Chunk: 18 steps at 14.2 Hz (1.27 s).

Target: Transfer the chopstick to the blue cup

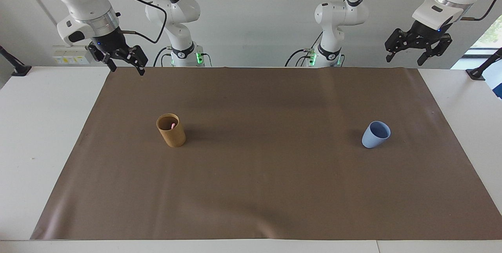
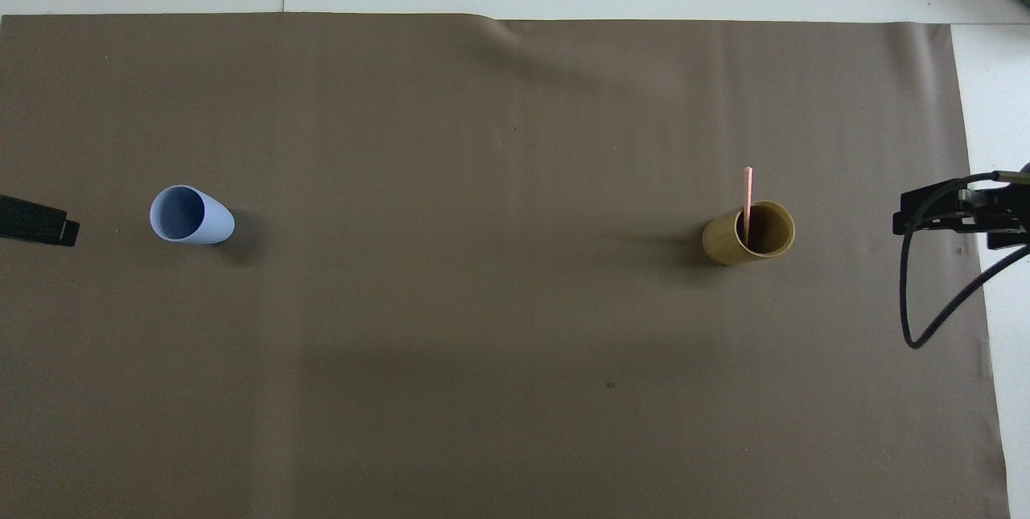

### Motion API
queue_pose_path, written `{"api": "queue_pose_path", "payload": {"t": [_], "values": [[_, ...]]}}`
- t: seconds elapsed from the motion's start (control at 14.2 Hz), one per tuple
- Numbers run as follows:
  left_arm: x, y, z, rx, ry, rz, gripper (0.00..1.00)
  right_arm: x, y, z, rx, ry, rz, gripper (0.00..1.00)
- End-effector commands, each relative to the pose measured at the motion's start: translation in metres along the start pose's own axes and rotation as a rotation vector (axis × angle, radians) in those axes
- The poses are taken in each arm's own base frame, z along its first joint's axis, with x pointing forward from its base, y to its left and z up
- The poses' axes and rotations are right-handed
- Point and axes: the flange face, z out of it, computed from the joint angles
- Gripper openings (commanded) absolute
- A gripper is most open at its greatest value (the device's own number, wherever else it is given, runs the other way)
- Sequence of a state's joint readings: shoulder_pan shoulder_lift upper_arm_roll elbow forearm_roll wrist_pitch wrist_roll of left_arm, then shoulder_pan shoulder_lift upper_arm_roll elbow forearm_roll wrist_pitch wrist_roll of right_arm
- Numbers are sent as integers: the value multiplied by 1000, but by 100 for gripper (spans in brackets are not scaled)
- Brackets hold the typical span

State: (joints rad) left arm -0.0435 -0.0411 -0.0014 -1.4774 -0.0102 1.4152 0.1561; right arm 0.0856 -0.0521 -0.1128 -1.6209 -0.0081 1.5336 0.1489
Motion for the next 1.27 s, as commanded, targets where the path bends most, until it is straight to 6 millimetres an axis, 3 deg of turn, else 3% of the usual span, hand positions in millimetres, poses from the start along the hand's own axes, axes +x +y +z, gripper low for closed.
{"api": "queue_pose_path", "payload": {"t": [0.0, 1.2], "values": [[-8, -1, 1, 3, -7, 7, 100, 0, 0, 0, 23, 3, 15, 100], [-8, -1, 1, 4, -3, 5, 100, 0, 0, 0, 23, 3, 15, 100]]}}
